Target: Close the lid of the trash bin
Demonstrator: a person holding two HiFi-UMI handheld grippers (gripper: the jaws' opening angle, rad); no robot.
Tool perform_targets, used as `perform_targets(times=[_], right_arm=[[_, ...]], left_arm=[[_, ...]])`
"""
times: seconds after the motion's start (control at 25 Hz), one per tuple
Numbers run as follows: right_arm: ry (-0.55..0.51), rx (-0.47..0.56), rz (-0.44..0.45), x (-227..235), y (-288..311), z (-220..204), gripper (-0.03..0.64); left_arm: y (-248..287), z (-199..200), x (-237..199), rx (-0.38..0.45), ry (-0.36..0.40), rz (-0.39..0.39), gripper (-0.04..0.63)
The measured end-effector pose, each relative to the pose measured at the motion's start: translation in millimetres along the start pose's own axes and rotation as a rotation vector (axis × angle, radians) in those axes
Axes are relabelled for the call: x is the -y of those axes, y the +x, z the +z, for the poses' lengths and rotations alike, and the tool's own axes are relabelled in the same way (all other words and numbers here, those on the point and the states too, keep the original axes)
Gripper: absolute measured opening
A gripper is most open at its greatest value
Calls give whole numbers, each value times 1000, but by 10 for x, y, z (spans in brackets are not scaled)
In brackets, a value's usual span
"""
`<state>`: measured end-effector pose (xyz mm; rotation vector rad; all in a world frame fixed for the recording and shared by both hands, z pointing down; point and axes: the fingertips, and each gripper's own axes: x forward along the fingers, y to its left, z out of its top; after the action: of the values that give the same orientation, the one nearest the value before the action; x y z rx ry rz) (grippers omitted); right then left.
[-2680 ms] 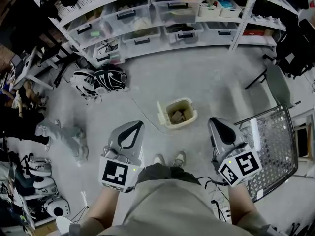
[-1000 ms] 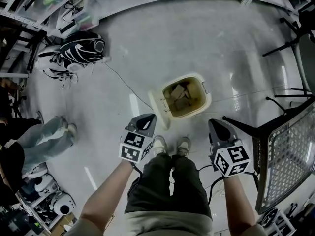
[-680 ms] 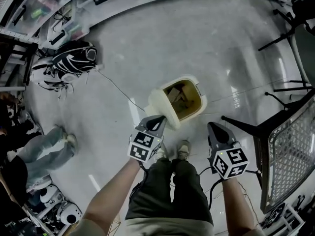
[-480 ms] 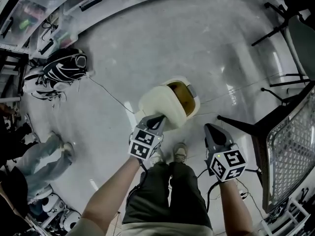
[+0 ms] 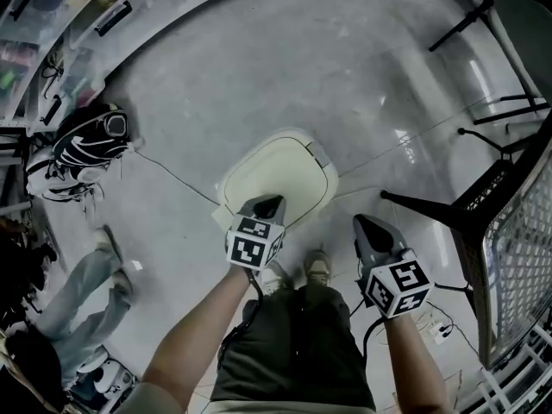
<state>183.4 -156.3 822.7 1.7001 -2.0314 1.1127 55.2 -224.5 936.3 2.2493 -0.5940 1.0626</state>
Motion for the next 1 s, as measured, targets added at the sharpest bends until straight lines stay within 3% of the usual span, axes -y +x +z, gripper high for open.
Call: perform_targets(times=[0.2, 0.4, 0.56, 1.0], right_arm=[[4, 2, 13, 15, 31, -78, 3], [13, 9, 15, -137, -140, 99, 3], [-9, 27, 29, -347, -418, 429, 3], [-144, 129, 92, -1288, -1584, 1769, 3]], left_arm=[[55, -33, 20, -51, 85, 25, 3], [-234, 37, 114, -39, 27, -18, 2], [-715, 247, 223, -21, 52, -1, 2], [-2536, 1296, 760, 165, 136, 17, 2]])
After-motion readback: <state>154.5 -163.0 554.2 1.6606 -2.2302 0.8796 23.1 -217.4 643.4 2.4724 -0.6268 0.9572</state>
